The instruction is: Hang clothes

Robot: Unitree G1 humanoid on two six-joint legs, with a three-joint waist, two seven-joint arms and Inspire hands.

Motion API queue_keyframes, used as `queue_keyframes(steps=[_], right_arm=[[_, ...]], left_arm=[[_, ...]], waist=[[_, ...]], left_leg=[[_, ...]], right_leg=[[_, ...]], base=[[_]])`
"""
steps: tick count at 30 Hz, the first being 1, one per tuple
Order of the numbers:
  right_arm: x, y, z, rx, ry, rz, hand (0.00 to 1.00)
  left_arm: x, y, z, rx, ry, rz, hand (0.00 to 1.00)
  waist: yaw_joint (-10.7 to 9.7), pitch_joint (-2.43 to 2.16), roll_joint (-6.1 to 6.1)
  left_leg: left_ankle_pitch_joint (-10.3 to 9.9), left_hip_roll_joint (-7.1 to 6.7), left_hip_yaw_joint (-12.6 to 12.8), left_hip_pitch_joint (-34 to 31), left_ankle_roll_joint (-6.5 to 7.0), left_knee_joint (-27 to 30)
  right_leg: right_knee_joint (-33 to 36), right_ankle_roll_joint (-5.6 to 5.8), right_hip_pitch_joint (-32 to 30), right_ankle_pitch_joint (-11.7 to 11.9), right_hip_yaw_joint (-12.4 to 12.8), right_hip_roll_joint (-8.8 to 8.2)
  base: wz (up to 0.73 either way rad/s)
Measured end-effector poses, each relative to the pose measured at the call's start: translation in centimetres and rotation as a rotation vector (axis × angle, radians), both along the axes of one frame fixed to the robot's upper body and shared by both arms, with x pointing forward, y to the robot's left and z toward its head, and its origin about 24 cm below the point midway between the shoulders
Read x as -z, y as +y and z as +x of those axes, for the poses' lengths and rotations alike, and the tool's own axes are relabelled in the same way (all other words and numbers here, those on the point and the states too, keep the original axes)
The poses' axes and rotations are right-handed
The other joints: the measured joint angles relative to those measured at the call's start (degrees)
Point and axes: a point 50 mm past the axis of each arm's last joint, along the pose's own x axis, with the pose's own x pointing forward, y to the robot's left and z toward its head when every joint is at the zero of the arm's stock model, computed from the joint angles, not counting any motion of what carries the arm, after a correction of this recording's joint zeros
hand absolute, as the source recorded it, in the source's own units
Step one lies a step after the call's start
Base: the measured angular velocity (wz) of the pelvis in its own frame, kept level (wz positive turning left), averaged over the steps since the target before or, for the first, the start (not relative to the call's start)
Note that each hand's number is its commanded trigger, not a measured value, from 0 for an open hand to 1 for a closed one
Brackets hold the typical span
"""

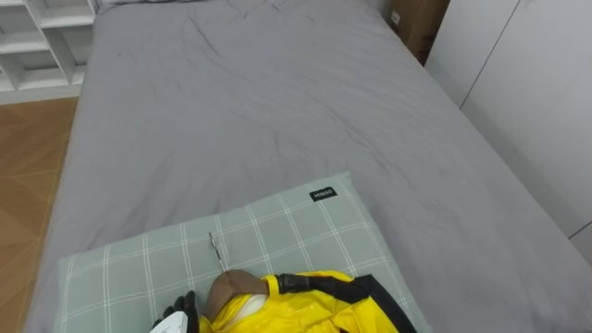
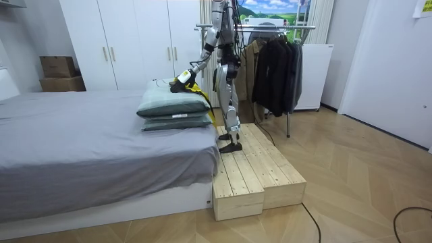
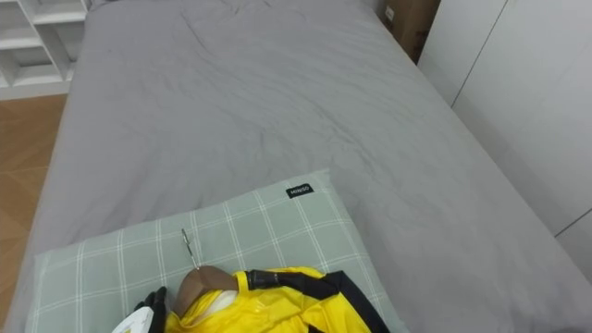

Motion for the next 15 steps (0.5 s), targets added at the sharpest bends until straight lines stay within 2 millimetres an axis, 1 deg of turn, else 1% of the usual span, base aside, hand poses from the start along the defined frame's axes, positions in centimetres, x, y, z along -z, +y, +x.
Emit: queue_keyframes(steps=[8, 11, 15], right_arm=[[0.04, 0.23, 0.0, 0.001, 0.001, 0.008, 0.0], [0.07, 0.41, -0.01, 0.001, 0.001, 0.013, 0.0], [0.08, 0.47, -0.01, -0.002, 0.002, 0.012, 0.0]], left_arm=[[0.29, 0.13, -0.28, -0.018, 0.033, -0.022, 0.0], [0.36, 0.12, -0.35, -0.016, 0.04, -0.024, 0.0], [0.39, 0.15, -0.35, -0.02, 0.047, -0.031, 0.0]], waist=[[0.08, 0.02, -0.04], [0.09, 0.07, -0.12], [0.11, 0.14, -0.19]], left_leg=[[0.0, 0.06, 0.01, 0.12, 0.0, 0.01], [0.0, 0.42, 0.08, 0.23, 0.0, -0.02], [0.0, 0.45, 0.18, 0.26, 0.0, -0.02]], right_leg=[[0.02, 0.0, 0.08, 0.0, 0.01, 0.02], [0.02, -0.02, 0.14, 0.01, 0.01, 0.03], [-0.01, -0.05, 0.14, 0.03, 0.07, 0.08]], base=[[0.0], [0.0], [0.0]])
